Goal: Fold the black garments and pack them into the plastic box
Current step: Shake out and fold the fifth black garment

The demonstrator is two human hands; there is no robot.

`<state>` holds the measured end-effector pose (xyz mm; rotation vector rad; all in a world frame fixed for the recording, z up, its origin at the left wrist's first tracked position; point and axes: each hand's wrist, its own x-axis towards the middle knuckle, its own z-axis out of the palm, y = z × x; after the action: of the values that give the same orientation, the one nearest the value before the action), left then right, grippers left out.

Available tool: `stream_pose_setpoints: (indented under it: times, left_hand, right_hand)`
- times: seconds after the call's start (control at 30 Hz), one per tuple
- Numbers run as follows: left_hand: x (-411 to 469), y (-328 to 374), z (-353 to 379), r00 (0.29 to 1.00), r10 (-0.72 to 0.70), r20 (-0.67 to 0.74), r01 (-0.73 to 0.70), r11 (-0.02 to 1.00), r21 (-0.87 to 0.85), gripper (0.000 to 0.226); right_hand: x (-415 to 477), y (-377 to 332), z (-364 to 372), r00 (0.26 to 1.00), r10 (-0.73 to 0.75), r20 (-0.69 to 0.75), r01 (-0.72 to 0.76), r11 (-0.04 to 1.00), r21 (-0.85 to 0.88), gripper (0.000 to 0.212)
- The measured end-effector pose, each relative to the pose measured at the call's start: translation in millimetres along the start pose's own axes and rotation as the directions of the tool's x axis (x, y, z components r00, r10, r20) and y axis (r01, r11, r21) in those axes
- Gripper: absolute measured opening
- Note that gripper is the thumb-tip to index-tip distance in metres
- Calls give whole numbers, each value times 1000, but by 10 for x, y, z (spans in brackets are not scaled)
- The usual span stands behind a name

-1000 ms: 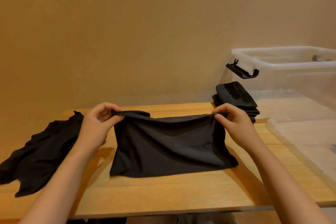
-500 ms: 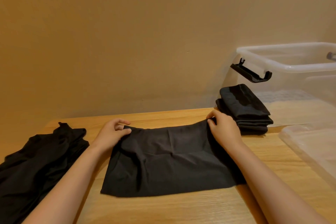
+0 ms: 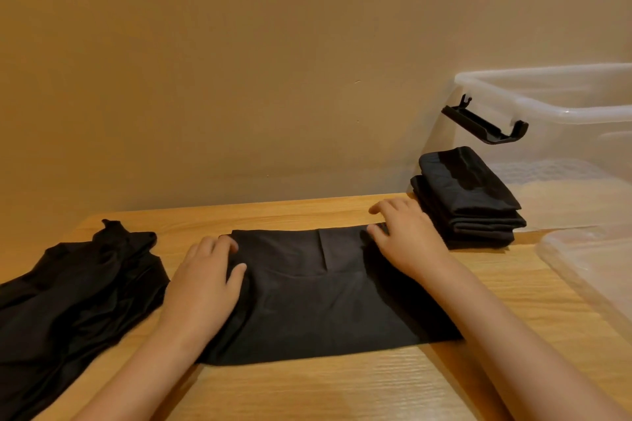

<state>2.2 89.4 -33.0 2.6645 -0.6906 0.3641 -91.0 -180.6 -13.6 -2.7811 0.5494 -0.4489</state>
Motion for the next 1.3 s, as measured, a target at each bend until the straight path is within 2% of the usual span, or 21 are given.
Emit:
stream_pose_setpoints:
  times: [0.1, 0.2, 0.27, 0.37, 0.57, 0.67, 0.77, 0.87, 0.97, 1.03, 1.17, 1.3]
  left_hand:
    - [-150, -68, -65, 990, -138, 41, 135, 988, 81, 20]
    - [-229, -77, -34, 989, -136, 65, 121, 975, 188, 23]
    - [-258, -92, -27, 992, -121, 34, 110, 967, 230, 23]
    - [-290, -190, -56, 989, -150, 0, 145, 961, 233, 27]
    - [-300, -211, -81, 982, -182, 54, 161, 950, 269, 26]
    - [-159, -206, -150, 969, -238, 68, 215, 946, 241, 32]
    - [26, -197, -127, 940, -306, 153, 271, 939, 212, 42]
    - [261, -152, -52, 922, -349, 166, 325, 933, 157, 42]
    - [459, -112, 26, 912, -371, 173, 361, 928, 90, 38]
    - [510, -112, 74, 917, -366, 159, 362, 931, 50, 34]
    - [531, -148, 36, 936, -352, 8, 352, 935, -34, 28]
    - [508, -207, 107, 941, -336, 48, 331, 940, 87, 28]
  right_hand:
    - [-161, -184, 92, 984, -66, 169, 73, 997, -38, 54]
    - [-268, -264, 272, 945, -61, 322, 86, 994, -67, 62]
    - [-303, -261, 360, 933, -52, 357, 92, 991, -96, 64]
    - [-326, -239, 418, 942, -50, 333, 86, 992, -95, 64]
    - [-337, -286, 371, 955, -75, 288, 92, 995, -46, 62]
    - [-293, -338, 330, 967, -96, 235, 106, 994, -33, 61]
    - [-294, -349, 361, 962, -88, 257, 100, 995, -31, 61]
    - [-325, -349, 409, 958, -84, 274, 94, 995, -22, 61]
    - [-339, -345, 406, 972, -100, 213, 103, 995, -1, 59]
    - [-360, -335, 389, 977, -110, 182, 112, 994, -2, 58]
    - [-377, -319, 357, 983, -102, 153, 101, 995, 14, 58]
    - [-389, -337, 406, 961, -83, 264, 95, 995, -35, 62]
